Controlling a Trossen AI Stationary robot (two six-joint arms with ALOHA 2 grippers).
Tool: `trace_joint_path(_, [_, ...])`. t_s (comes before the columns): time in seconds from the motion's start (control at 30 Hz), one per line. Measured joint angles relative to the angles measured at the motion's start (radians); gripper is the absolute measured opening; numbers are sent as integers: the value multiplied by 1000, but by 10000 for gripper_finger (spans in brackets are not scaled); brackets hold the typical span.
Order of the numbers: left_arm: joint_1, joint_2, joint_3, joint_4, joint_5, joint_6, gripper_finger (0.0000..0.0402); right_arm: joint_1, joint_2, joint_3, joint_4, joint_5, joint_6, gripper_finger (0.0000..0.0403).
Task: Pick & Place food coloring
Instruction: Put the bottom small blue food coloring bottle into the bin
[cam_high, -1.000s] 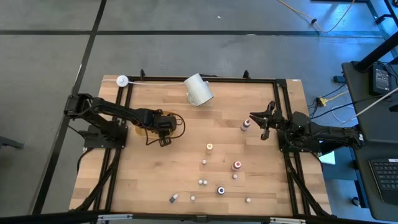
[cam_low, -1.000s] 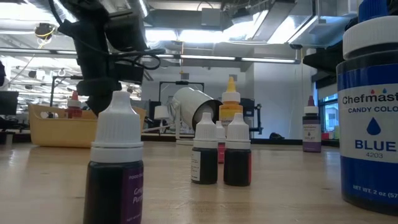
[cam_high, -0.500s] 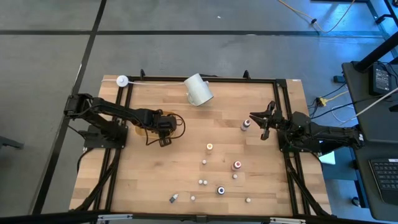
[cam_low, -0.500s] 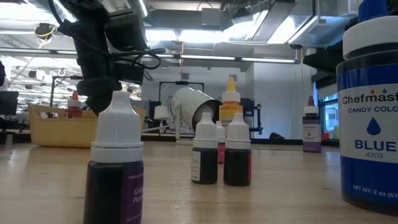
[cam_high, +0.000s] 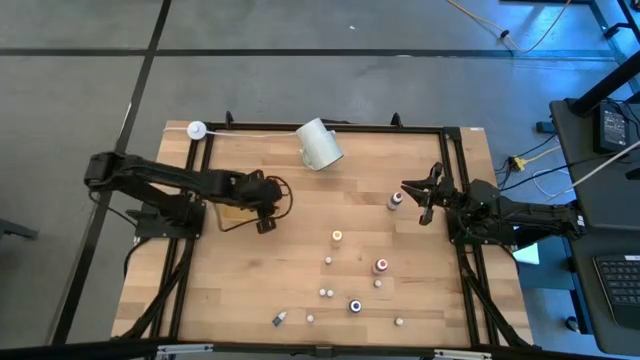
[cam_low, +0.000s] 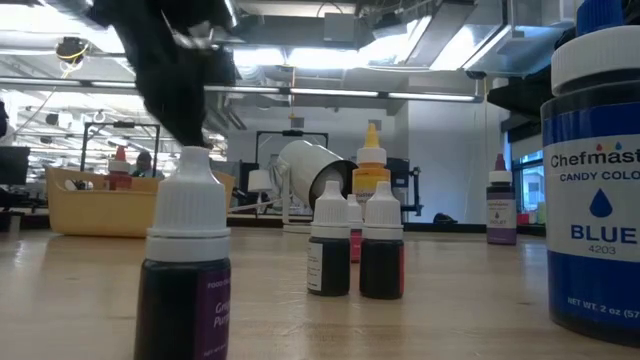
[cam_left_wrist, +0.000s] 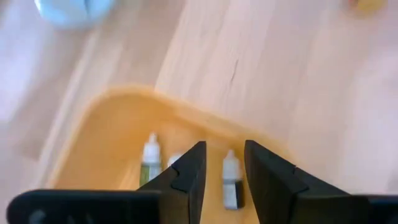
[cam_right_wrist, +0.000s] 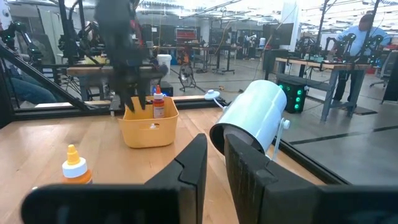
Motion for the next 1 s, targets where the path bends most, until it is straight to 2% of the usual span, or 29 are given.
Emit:
trace_joint_path(0.17, [-93, -131, -16, 217, 0, -14, 105, 0, 0, 0, 0, 0, 0, 62])
trace_joint_path(0.27, [-168, -157, -43, 383, 9, 40, 107, 0, 0, 0, 0, 0, 0, 62])
trace_joint_path(0.4, [-270, -130, -53, 576, 15, 138, 104, 0, 0, 0, 0, 0, 1, 62])
trace_joint_path(0.57, [-369, -33, -53, 782, 15, 222, 102, 0, 0, 0, 1, 0, 0, 62])
trace_joint_path(0.7, [-431, 54, -53, 852, -1, 210, 106, 0, 0, 0, 16, 0, -28, 62])
trace_joint_path(0.8, [-474, 132, -48, 909, -74, 169, 106, 0, 0, 0, 19, 0, 3, 62])
trace_joint_path(0.9, [-512, 210, 6, 887, -130, 137, 102, 0, 0, 0, 18, 0, 27, 62])
trace_joint_path(1.0, [-554, 259, 97, 806, -143, 104, 101, 0, 0, 0, 17, 0, 29, 62])
